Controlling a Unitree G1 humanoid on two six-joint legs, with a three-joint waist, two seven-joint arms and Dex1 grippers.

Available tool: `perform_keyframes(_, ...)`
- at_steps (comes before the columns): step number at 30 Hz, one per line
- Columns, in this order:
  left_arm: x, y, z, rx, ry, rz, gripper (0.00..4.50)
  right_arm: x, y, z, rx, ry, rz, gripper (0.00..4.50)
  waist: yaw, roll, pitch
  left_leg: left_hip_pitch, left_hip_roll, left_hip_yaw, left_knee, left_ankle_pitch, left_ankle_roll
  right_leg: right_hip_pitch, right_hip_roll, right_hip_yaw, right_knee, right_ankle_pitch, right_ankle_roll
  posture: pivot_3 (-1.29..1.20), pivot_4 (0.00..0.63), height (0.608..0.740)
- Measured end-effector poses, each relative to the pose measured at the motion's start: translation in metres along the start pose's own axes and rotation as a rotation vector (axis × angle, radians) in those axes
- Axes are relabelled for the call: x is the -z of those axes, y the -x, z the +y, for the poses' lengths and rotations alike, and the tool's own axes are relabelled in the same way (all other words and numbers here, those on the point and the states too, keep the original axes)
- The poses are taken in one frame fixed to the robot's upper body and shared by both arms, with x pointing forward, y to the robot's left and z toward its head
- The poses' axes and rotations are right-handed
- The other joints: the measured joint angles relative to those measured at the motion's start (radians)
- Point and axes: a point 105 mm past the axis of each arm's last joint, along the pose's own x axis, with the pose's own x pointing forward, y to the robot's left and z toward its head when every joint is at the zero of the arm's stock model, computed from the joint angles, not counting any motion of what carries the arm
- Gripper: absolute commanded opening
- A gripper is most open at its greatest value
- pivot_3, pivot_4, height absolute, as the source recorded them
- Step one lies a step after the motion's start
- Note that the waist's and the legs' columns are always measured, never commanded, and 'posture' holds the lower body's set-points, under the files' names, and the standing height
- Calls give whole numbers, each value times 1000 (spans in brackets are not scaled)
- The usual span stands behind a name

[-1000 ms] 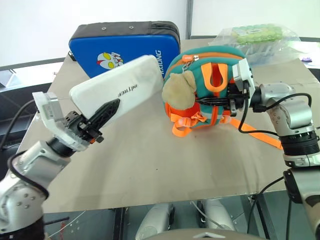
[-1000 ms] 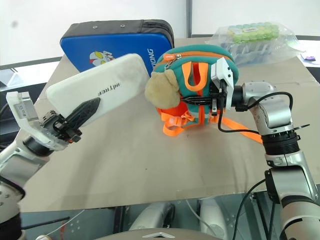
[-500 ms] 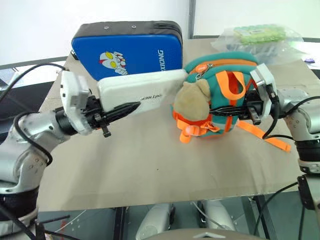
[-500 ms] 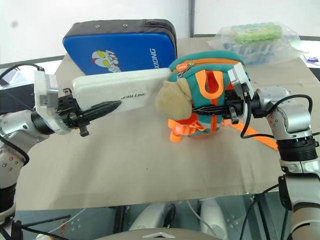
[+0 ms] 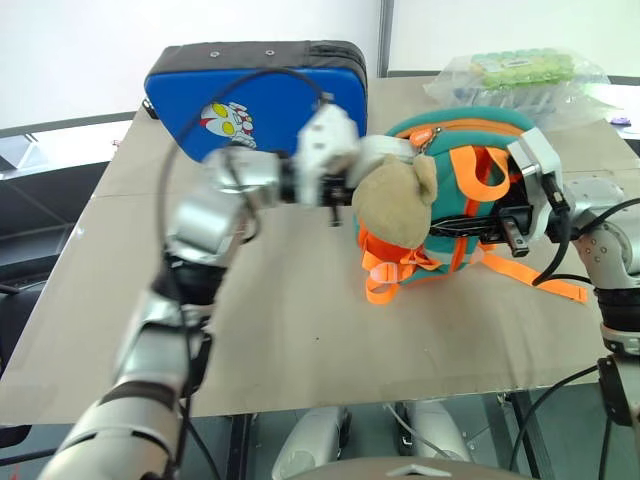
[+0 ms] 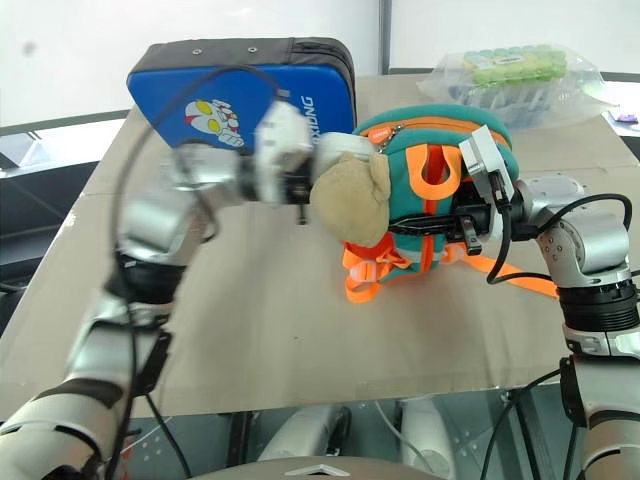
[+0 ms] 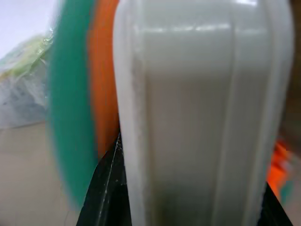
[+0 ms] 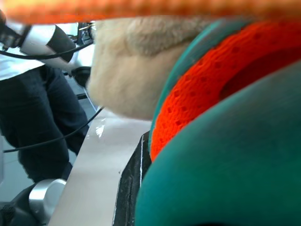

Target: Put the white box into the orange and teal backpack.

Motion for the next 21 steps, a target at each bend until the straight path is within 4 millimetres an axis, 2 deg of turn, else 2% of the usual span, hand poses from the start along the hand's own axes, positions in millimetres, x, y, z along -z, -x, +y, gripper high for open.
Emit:
perform_keyframes(2, 16, -24, -1, -2, -12, 87, 1137, 4, 1, 2, 17, -12, 1, 65, -8, 0, 0, 2, 0, 1, 0, 0, 0, 0, 0, 3, 2, 0, 0, 0, 150, 739)
perform_keyframes(3, 21, -30, -1, -6, -9, 100, 2077, 5, 3, 1, 30, -19, 1, 0, -9, 0, 0, 2, 0, 1, 0, 0, 0, 0, 1, 3, 2, 0, 0, 0, 150, 739)
perform_keyframes(4, 22, -31, -2, -3, -2, 98, 2155, 6, 3, 1, 37, -20, 1, 0, -9, 0, 0, 2, 0, 1, -1, 0, 0, 0, 0, 3, 3, 0, 0, 0, 150, 739)
perform_keyframes(6, 26, -35, -3, 0, 6, 90, 2963, 6, 5, -1, 72, -16, 2, 0, -5, 0, 0, 3, 0, 0, -1, 0, 0, 0, 0, 2, 5, 0, 0, 0, 150, 739)
perform_keyframes(8, 30, -34, -3, -9, 18, 88, 3407, 6, 4, -1, 84, -14, 4, 0, -4, 0, 0, 3, 0, 0, 0, 0, 0, 0, 0, 2, 7, 0, 0, 0, 150, 739)
perform_keyframes(10, 30, -15, -3, -41, 118, 22, 4288, 7, 2, -6, 123, -2, 7, 0, -9, 0, 0, 3, 0, 1, 0, 0, 0, -1, 0, 4, 8, 0, 0, 0, 150, 739)
perform_keyframes(12, 28, 16, -7, -46, 240, -50, 4288, 11, 4, -11, 163, 0, 24, 0, -23, 0, 0, 4, 0, 1, 0, 0, 0, -3, 1, 6, 9, 0, 0, 0, 150, 739)
perform_keyframes(14, 25, 64, -10, -53, 366, -96, 4288, 14, 7, -17, 205, 0, 36, 0, -40, 0, 0, 4, 1, 1, -2, 0, 0, -5, 2, 6, 11, 0, 0, 0, 150, 739)
perform_keyframes(15, 23, 79, -12, -60, 392, -106, 4288, 16, 9, -19, 219, -4, 38, 0, -40, 0, 0, 4, 1, 1, -2, 0, 0, -5, 2, 6, 11, 0, 0, 0, 150, 739)
perform_keyframes(16, 21, 103, -17, -67, 447, -118, 4288, 16, 9, -21, 232, -2, 36, 0, -40, 0, 0, 4, 1, 1, -2, 0, 0, -5, 2, 6, 11, 0, 0, 0, 150, 739)
perform_keyframes(19, 12, 133, -30, -59, 552, -166, 4288, 19, 10, -25, 243, -6, 30, 0, -29, 0, 0, 4, 0, 0, 0, 0, 0, -3, 1, 5, 10, 0, 0, 0, 150, 739)
perform_keyframes(21, 1, 137, -36, -38, 571, -210, 4288, 20, 9, -26, 246, -12, 27, 0, -13, 0, 0, 4, 0, 0, 1, 0, 0, -1, 1, 4, 9, 0, 0, 0, 150, 739)
